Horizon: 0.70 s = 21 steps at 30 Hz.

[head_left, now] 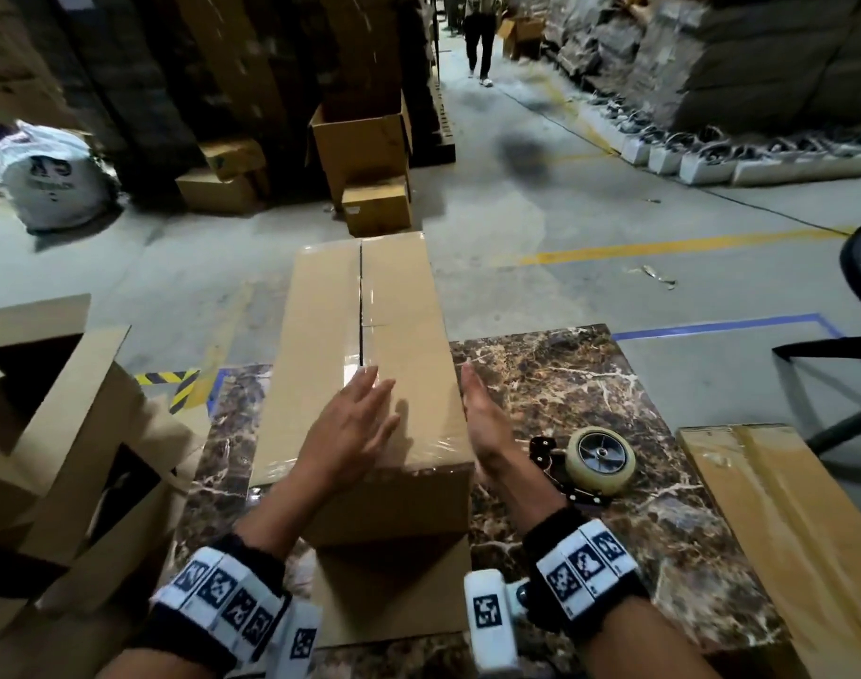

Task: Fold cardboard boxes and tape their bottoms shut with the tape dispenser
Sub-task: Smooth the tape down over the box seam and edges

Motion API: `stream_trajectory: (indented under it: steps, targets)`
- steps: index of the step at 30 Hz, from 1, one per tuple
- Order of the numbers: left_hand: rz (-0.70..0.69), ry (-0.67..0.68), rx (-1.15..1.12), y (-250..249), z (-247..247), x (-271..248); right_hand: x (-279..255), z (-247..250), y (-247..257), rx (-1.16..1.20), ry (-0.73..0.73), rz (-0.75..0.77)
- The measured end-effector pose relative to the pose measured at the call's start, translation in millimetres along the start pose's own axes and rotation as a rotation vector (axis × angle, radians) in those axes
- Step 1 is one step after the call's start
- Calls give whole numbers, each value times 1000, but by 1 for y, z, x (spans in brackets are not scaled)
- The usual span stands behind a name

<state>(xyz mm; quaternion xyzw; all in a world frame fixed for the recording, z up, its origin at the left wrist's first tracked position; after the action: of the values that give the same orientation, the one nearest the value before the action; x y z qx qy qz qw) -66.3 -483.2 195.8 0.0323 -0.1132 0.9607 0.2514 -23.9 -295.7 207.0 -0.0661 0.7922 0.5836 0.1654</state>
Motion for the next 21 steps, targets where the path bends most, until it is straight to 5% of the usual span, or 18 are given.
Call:
stream_trajectory:
  steps: [3,10,13,18,21]
  targets:
    - [-39,118,167,3,-17,-1,29,5,-42,58,-6,-25]
    - [-61,94,204,5,-20,-1,10,2,-41,100,-58,-143]
    - [-89,-24,134,4,-15,-8,4,13,-53,-64,-114,-205]
    - [-154,-261,89,3,-8,-17,8,26,-40,34,-567,189]
    - [-140,-238,88,4,-8,-17,6,1,-22,-4,-598,339]
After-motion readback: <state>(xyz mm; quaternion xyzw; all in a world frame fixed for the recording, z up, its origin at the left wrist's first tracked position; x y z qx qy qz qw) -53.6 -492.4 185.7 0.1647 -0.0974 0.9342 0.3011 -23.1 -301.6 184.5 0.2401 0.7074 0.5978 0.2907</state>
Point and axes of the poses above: each hand's wrist, its own x-axis towards the middle knuckle, its own z-axis out of the back of the hand, y = z × x, the point moved 1 cm from there along x, towards the middle knuckle, and after that the axes turned 9 degrees about x, right-handed, at the moved point
